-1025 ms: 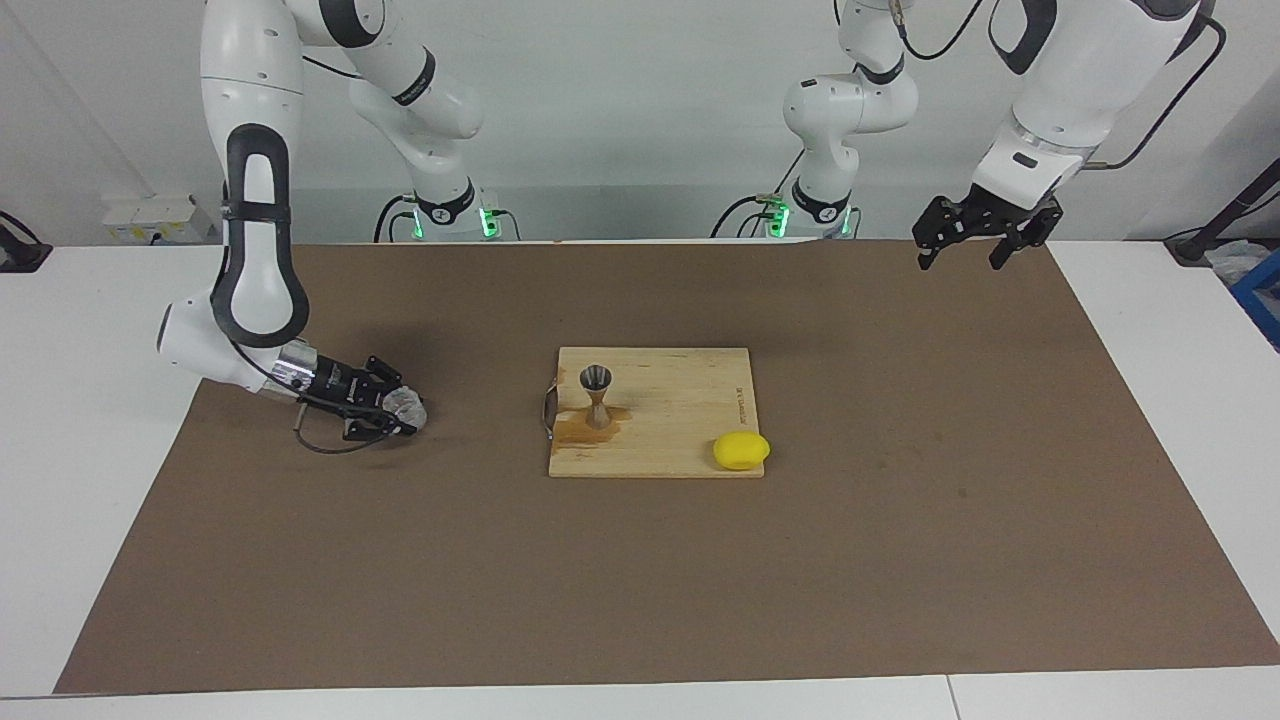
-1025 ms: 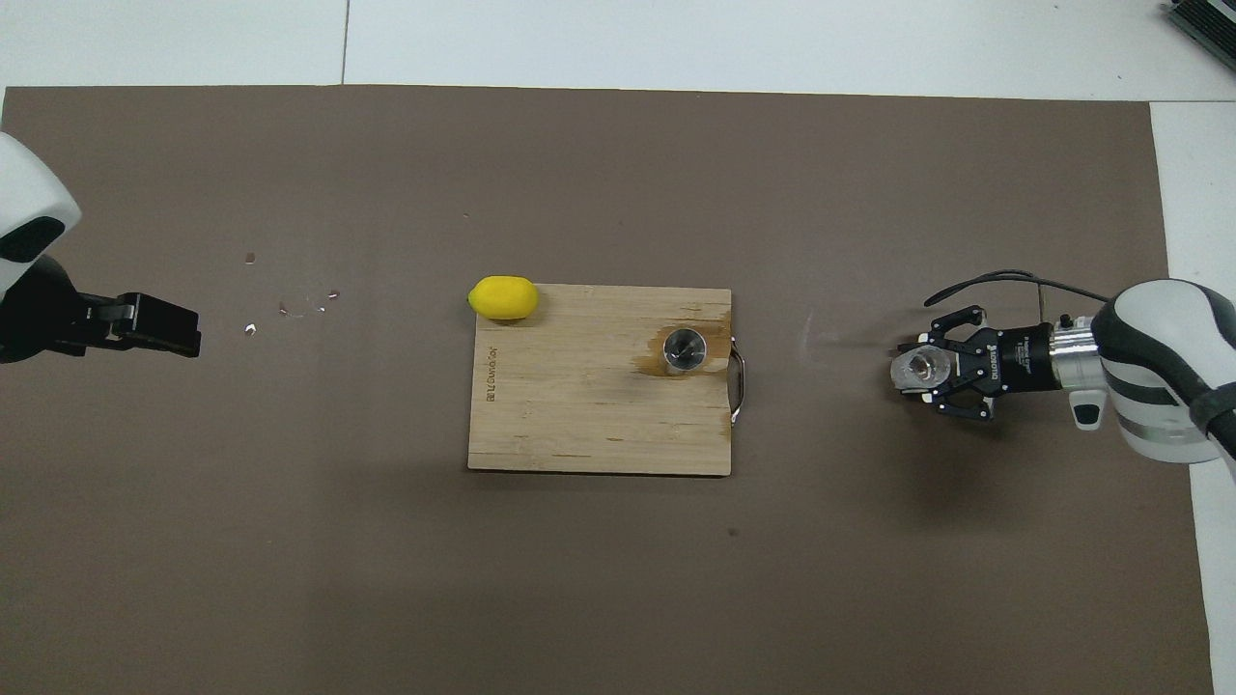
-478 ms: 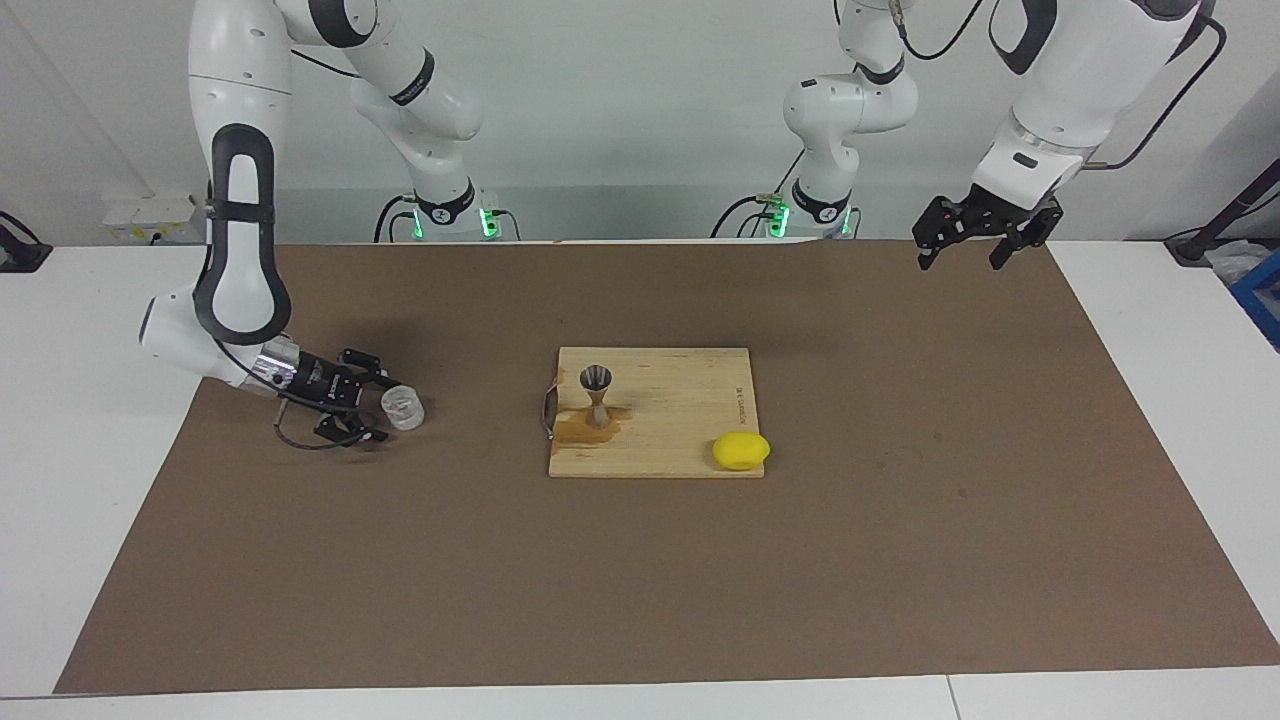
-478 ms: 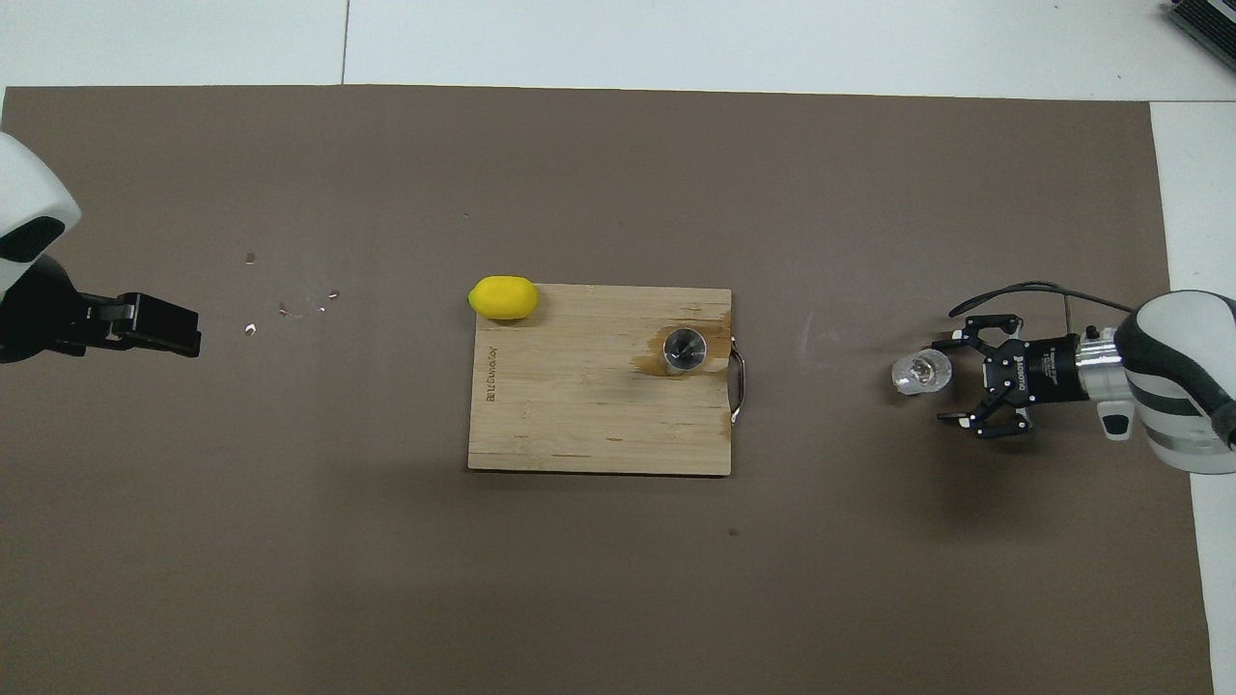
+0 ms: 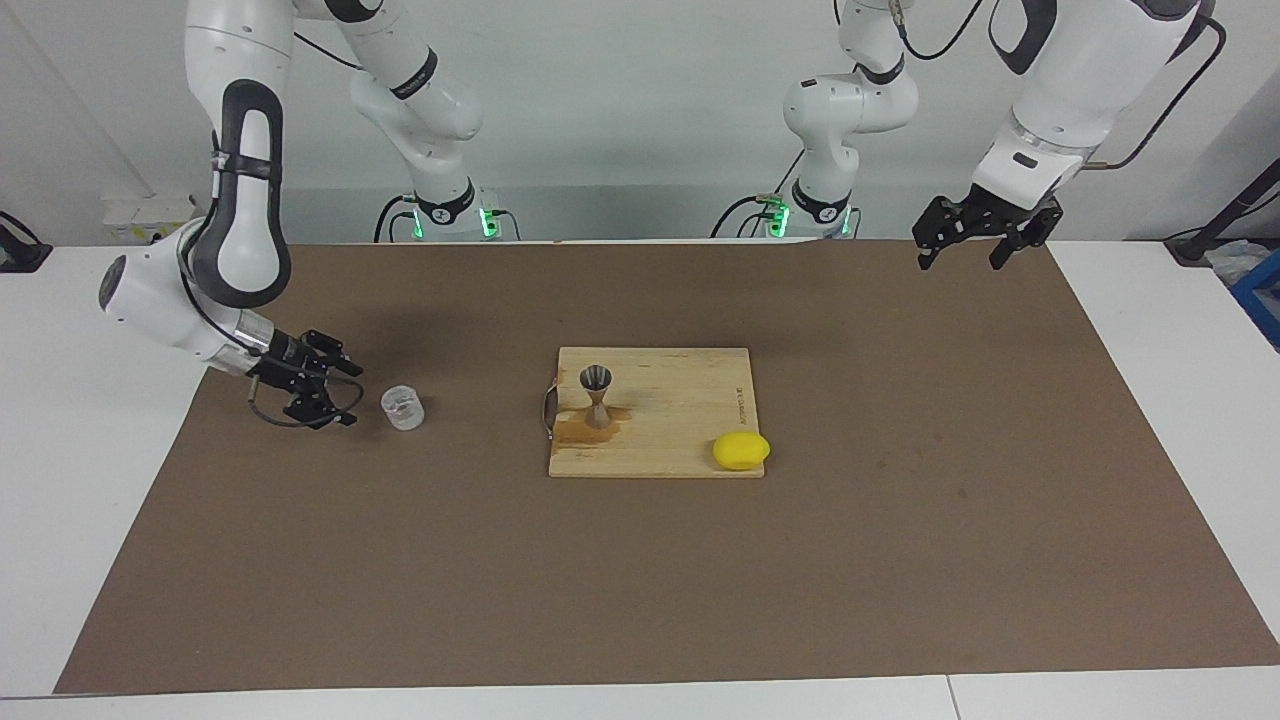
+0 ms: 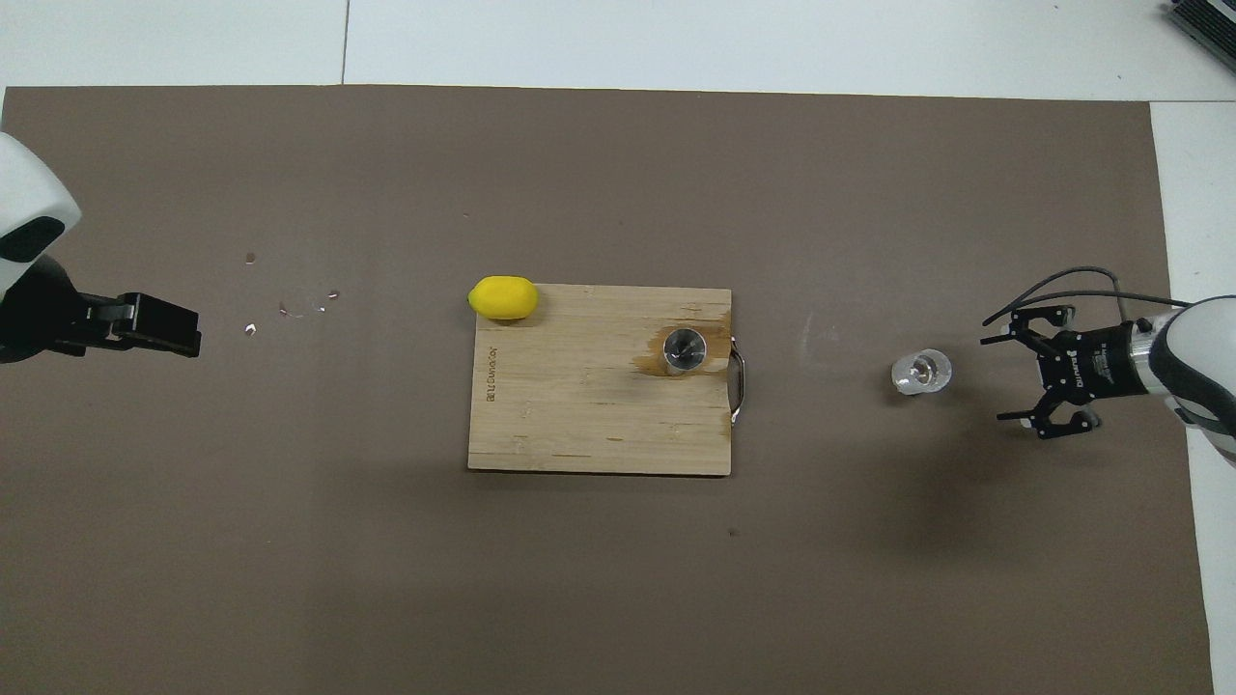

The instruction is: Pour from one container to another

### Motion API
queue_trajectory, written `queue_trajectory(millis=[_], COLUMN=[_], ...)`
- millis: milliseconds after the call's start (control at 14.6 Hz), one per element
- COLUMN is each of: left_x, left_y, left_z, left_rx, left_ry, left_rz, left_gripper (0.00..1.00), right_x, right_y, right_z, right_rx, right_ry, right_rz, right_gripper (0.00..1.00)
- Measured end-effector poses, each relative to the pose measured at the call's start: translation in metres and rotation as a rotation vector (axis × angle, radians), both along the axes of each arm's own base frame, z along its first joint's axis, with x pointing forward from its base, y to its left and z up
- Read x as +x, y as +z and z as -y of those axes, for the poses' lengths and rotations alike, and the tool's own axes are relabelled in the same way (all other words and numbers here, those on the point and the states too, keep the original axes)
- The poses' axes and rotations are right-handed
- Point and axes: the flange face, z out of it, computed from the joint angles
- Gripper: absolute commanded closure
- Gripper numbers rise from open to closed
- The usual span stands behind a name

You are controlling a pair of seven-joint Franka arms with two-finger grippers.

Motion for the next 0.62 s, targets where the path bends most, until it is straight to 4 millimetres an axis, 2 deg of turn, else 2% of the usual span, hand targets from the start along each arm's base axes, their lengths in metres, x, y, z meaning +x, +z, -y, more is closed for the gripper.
queue_trajectory(millis=[137, 273, 410, 615], left_x=[0.000, 0.000, 0.000, 0.000], left_y=[0.000, 0.000, 0.000, 0.000], left_z=[0.000, 0.000, 0.000, 0.000], left_rx=[0.000, 0.000, 0.000, 0.000], left_ry=[0.000, 0.000, 0.000, 0.000], left_rz=[0.000, 0.000, 0.000, 0.000], left_gripper=[0.00, 0.00, 0.00, 0.00], right_x=[0.001, 0.001, 0.001, 0.003], right_y=[0.027, 0.050, 0.067, 0.085], right_z=[-0.009, -0.030, -0.059, -0.115], right_rx=[-0.042, -0.061, -0.103, -0.184], right_ry=[0.107, 0.267, 0.459, 0.708], right_rz=[0.056, 0.110, 0.150, 0.189], right_gripper=[0.00, 0.00, 0.00, 0.00])
